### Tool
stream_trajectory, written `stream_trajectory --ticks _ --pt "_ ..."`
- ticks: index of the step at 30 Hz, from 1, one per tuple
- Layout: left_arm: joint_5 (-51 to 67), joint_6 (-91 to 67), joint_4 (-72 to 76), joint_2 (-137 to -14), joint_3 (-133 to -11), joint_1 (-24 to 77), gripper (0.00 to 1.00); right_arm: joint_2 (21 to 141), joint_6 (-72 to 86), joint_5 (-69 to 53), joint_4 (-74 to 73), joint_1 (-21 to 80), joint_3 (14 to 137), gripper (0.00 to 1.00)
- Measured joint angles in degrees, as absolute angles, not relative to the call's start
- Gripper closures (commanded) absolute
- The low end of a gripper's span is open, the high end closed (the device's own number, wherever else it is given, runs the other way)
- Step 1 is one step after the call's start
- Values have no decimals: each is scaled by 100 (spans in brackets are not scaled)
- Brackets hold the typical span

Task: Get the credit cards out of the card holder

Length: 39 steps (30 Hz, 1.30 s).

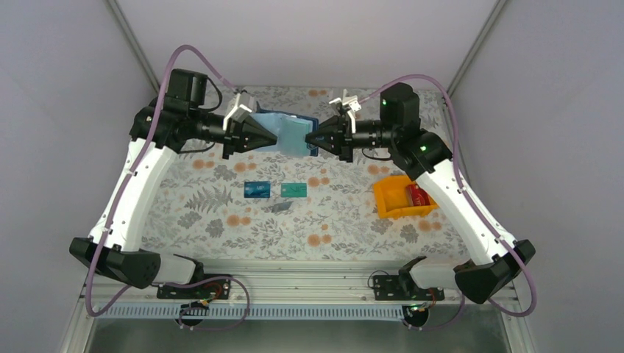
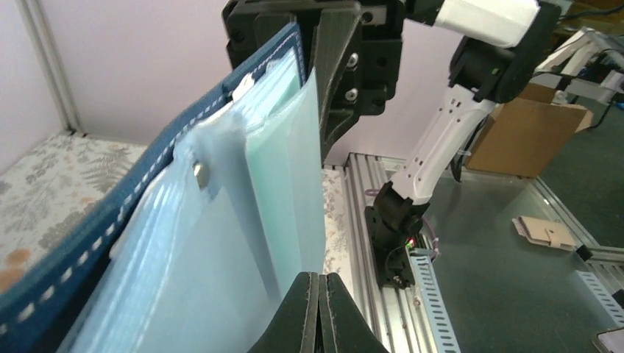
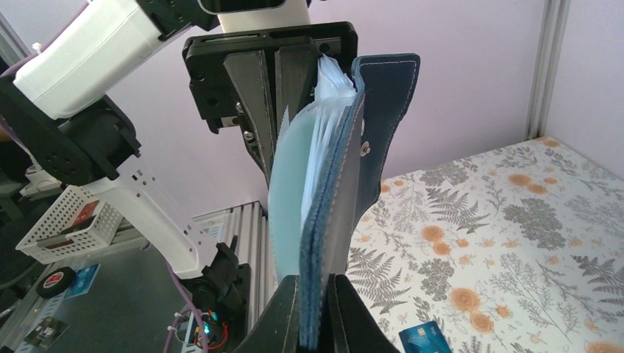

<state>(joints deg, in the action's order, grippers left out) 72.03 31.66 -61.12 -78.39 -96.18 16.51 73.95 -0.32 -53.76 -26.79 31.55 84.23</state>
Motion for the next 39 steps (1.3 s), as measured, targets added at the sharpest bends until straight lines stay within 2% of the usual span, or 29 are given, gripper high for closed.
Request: stream_trajectory --ticks 3,8,15,18,19,23,27,33,39 --pt "6923 3074 -5979 -7787 -9476 1649 98 7395 8 -5181 -2681 3131 8423 96" --pt "6202 2821 -5671 -7787 -9083 1575 96 7513 392 -3916 -2880 3037 8442 96" --pt "5505 2668 -5441 -7811 -8750 1538 83 7902 856 -1890 -3557 2989 8438 96" --pt "5290 2633 -5371 -7811 -8650 1538 72 7935 899 -1627 -3677 2982 8348 96" --pt "5229 2600 -5356 -7808 -8630 1535 66 7935 897 -1649 -3699 2980 8300 96" --pt "5103 2615 -5299 -7793 -8606 1538 28 7937 867 -2115 -3699 2980 8134 96" --pt "5050 2644 -5271 -7747 -8582 1531 1 7957 676 -3046 -3682 2993 8099 96" --pt "4834 2832 -5236 -7631 -8250 1511 0 7944 121 -4755 -3712 3044 8040 96" --pt "4963 3120 -5282 -7636 -7994 1511 0 7824 -320 -5686 -3946 3105 7828 96"
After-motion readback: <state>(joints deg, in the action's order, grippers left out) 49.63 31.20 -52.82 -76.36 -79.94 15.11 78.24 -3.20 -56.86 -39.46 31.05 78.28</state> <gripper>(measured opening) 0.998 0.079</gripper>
